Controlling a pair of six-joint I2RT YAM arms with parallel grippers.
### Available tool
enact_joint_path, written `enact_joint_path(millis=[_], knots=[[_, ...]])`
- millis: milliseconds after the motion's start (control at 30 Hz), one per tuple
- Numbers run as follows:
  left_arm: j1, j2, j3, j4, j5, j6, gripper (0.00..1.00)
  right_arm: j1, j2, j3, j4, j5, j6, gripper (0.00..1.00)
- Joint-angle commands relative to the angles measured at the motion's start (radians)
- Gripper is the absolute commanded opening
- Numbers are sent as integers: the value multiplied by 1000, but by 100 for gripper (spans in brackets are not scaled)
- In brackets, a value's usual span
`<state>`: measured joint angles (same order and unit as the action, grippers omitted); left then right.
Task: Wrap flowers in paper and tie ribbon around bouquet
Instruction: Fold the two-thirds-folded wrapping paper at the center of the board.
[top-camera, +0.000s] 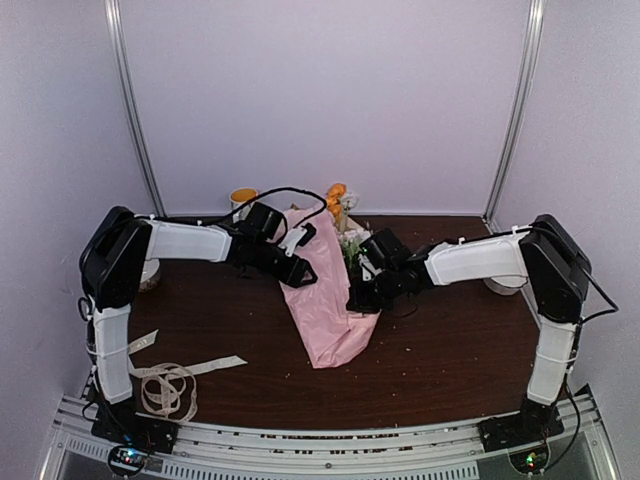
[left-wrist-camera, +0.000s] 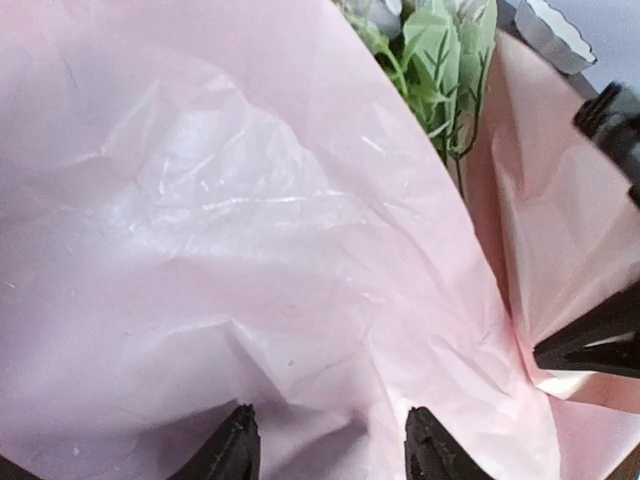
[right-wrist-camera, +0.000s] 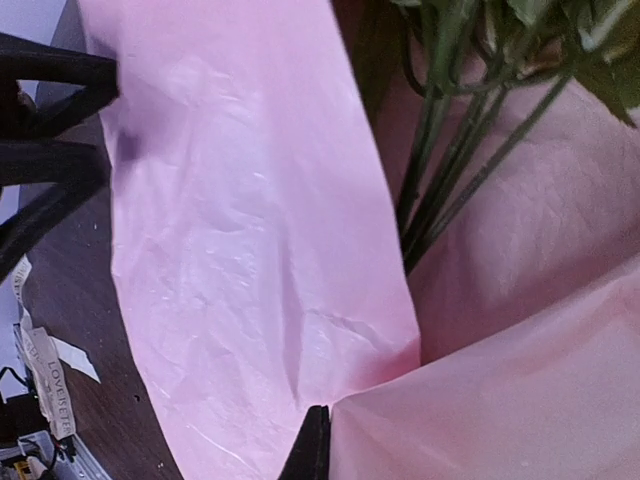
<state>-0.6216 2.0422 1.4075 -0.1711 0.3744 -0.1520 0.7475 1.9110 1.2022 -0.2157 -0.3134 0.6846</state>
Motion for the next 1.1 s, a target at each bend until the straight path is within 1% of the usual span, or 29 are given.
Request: enact_joint_path(millis=[0, 100, 167, 333, 467, 567, 633, 700, 767, 900, 1067], knots=[[-42, 71, 67, -68, -53, 17, 52, 59, -46, 161, -219, 177, -131, 0], [-44, 100, 66, -69, -27, 0, 52, 117, -25, 294, -289, 236, -219, 0], [-44, 113, 64, -63, -8, -8, 52, 142, 0, 351, -288, 238, -260, 0], [-44, 124, 42, -30, 32, -31, 52, 152, 86, 407, -243, 158, -230, 0], [-37, 127, 19, 4, 63, -52, 52, 151, 112, 382, -163, 99, -180, 0], [-17, 112, -22, 87, 117, -102, 52, 150, 143, 371, -147, 105, -167, 0], [-3, 101, -36, 97, 104, -100, 52, 144, 160, 357, -137, 100, -165, 0], [19, 84, -54, 117, 141, -108, 52, 142, 169, 344, -134, 108, -164, 0], [40, 53, -70, 135, 182, -116, 54, 141, 178, 342, -146, 109, -172, 1], [56, -44, -104, 148, 210, -83, 61, 141, 198, 336, -145, 95, -186, 3], [99, -148, -164, 176, 213, -111, 62, 143, 228, 324, -125, 80, -211, 9]])
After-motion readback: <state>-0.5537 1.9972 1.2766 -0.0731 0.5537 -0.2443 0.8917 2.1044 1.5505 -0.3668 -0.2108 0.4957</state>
